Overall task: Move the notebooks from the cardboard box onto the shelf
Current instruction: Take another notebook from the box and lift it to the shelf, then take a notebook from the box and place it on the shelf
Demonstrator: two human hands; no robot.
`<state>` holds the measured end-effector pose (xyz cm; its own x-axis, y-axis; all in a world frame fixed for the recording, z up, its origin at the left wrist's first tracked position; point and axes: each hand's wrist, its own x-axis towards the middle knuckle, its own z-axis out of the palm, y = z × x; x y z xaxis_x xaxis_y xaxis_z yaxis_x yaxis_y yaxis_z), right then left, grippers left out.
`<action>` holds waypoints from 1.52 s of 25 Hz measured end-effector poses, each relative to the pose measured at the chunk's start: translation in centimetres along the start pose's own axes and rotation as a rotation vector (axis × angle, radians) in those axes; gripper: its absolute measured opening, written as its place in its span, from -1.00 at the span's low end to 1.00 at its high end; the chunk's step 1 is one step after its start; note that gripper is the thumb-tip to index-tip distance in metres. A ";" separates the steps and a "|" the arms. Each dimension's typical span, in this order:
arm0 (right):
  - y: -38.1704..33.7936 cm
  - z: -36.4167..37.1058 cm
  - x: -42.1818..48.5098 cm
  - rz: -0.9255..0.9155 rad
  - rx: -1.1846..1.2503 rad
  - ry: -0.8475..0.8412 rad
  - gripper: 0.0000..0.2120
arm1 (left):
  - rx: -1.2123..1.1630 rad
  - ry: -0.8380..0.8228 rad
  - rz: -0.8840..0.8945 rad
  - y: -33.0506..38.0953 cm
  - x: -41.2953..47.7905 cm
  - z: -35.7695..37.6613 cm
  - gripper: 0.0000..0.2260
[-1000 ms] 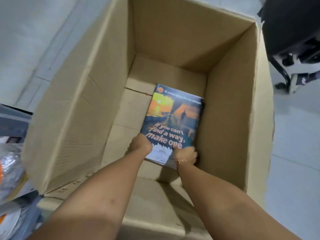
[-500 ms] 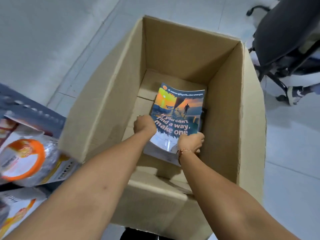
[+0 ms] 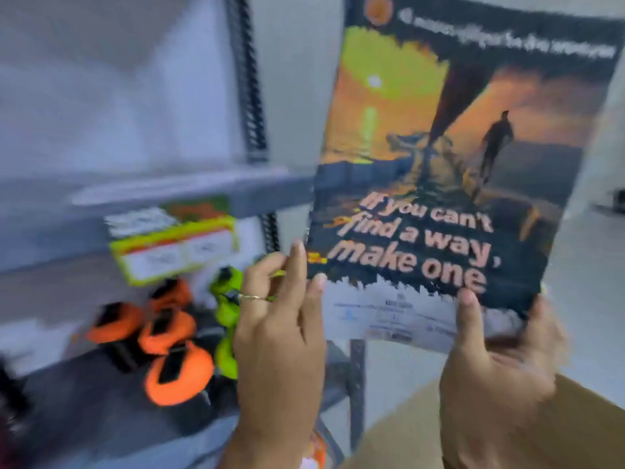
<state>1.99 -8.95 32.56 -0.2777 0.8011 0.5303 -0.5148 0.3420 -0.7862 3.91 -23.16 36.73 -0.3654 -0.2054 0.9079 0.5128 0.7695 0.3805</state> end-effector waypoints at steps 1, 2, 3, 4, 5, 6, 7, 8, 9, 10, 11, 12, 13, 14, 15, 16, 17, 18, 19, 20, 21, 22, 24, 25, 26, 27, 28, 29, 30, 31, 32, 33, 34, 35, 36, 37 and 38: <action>-2.8 2.4 -0.1 -0.066 0.038 -0.085 -0.40 | 0.048 0.088 -0.006 -0.7 2.2 -2.5 -0.63; -5.2 4.3 0.0 -0.136 0.062 -0.149 -0.41 | 0.096 0.139 -0.033 -1.3 4.0 -4.3 -0.64; -7.6 6.5 -0.3 -0.195 0.089 -0.209 -0.42 | 0.170 0.177 -0.062 -1.9 6.1 -6.5 -0.64; -9.9 8.6 -0.5 -0.227 0.113 -0.282 -0.43 | 0.254 0.183 -0.101 -2.6 8.1 -8.3 -0.64; -11.6 10.5 -0.4 -0.233 0.112 -0.368 -0.46 | 0.337 0.146 -0.151 -3.1 10.0 -9.3 -0.64; -12.9 12.8 -0.2 -0.230 0.097 -0.476 -0.50 | 0.422 0.098 -0.214 -3.8 11.7 -10.2 -0.65; -14.1 15.2 -0.2 -0.232 0.072 -0.593 -0.56 | 0.501 0.054 -0.269 -4.6 13.4 -10.9 -0.66; -14.8 17.5 -0.1 -0.242 0.044 -0.690 -0.65 | 0.569 0.017 -0.303 -5.5 14.8 -11.1 -0.69; -15.4 19.6 -0.2 -0.261 -0.007 -0.775 -0.73 | 0.629 -0.024 -0.331 -6.5 15.9 -11.3 -0.72; -15.6 21.1 -0.2 -0.286 -0.108 -0.843 -0.78 | 0.676 -0.076 -0.363 -7.2 16.7 -11.1 -0.73; -15.8 22.0 -0.2 -0.315 -0.260 -0.919 -0.79 | 0.714 -0.152 -0.407 -7.9 17.1 -10.8 -0.73; -16.0 22.4 -0.4 -0.327 -0.414 -0.995 -0.78 | 0.741 -0.239 -0.458 -8.5 17.4 -10.6 -0.72; -16.1 22.4 -0.5 -0.316 -0.535 -1.057 -0.75 | 0.764 -0.321 -0.497 -8.9 17.7 -10.5 -0.71; -16.2 22.3 -0.5 -0.303 -0.598 -1.090 -0.73 | 0.786 -0.383 -0.512 -9.0 17.9 -10.5 -0.71; -16.5 22.0 -0.6 -0.302 -0.617 -1.095 -0.72 | 0.808 -0.420 -0.505 -8.9 18.1 -10.6 -0.72; -16.7 21.8 -0.6 -0.306 -0.599 -1.094 -0.72 | 0.826 -0.440 -0.494 -8.6 18.3 -10.6 -0.72; -16.7 21.5 -0.6 -0.327 -0.564 -1.086 -0.74 | 0.851 -0.442 -0.481 -8.2 18.3 -10.6 -0.72; -16.2 20.8 -0.6 -0.375 -0.488 -1.035 -0.76 | 0.878 -0.426 -0.455 -7.7 18.1 -10.3 -0.73; -15.4 19.8 -0.8 -0.460 -0.364 -0.928 -0.78 | 0.903 -0.362 -0.386 -7.2 17.7 -9.9 -0.73; -13.9 18.4 -0.6 -0.545 -0.210 -0.760 -0.80 | 0.909 -0.277 -0.253 -6.5 17.1 -8.9 -0.73; -12.3 16.1 -0.4 -0.573 -0.042 -0.577 -0.82 | 0.886 -0.184 -0.065 -5.5 16.1 -7.2 -0.74; -9.9 13.3 -0.3 -0.583 0.094 -0.398 -0.84 | 0.819 -0.115 0.133 -4.7 14.5 -5.0 -0.76; -3.5 7.8 -0.8 -0.500 0.143 -0.217 -0.83 | 0.612 -0.154 0.418 -2.5 9.2 0.0 -0.80; 1.5 4.7 -0.9 -0.370 0.017 -0.192 -0.80 | 0.445 -0.287 0.480 -1.0 5.4 3.9 -0.82; 7.1 1.2 -1.0 -0.173 -0.128 -0.181 -0.76 | 0.296 -0.504 0.475 0.8 0.9 7.6 -0.81; 12.1 -1.9 -1.7 0.041 -0.262 -0.192 -0.67 | 0.171 -0.752 0.404 2.4 -3.3 10.0 -0.78; 17.1 -5.6 -2.6 0.274 -0.429 -0.207 -0.57 | 0.076 -1.042 0.291 3.9 -7.8 12.6 -0.75; 22.3 -10.4 -3.7 0.506 -0.640 -0.195 -0.51 | 0.025 -1.362 0.204 5.6 -12.9 15.4 -0.73; 26.6 -14.7 -5.0 0.722 -0.848 -0.170 -0.51 | 0.027 -1.655 0.153 6.0 -18.2 18.1 -0.73; 29.8 -18.9 -6.4 0.909 -1.027 -0.159 -0.54 | 0.047 -1.861 0.106 5.5 -23.5 20.4 -0.73; 31.7 -22.0 -7.8 1.089 -1.156 -0.156 -0.52 | 0.100 -1.999 0.070 4.3 -28.2 22.2 -0.73; 33.3 -25.2 -8.9 1.278 -1.243 -0.116 -0.45 | 0.157 -2.106 0.019 3.7 -33.0 23.7 -0.73; 34.3 -27.6 -9.7 1.442 -1.289 -0.043 -0.37 | 0.227 -2.172 -0.071 2.9 -37.4 24.6 -0.72; 34.9 -29.2 -10.2 1.550 -1.307 0.023 -0.29 | 0.303 -2.209 -0.173 1.8 -41.3 24.9 -0.70; 35.4 -30.6 -10.7 1.600 -1.304 0.058 -0.24 | 0.411 -2.231 -0.280 1.1 -44.4 24.9 -0.69; 35.8 -30.8 -11.1 1.603 -1.295 0.053 -0.20 | 0.500 -2.201 -0.383 0.1 -46.2 24.8 -0.66; 36.3 -31.4 -11.5 1.594 -1.305 0.048 -0.19 | 0.550 -2.162 -0.461 -0.1 -47.9 24.8 -0.63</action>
<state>11.99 9.72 -12.06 0.2273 0.6855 -0.6916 0.8691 -0.4632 -0.1735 2.06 1.59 -11.20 -0.5685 0.0919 -0.8176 0.1221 0.9922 0.0266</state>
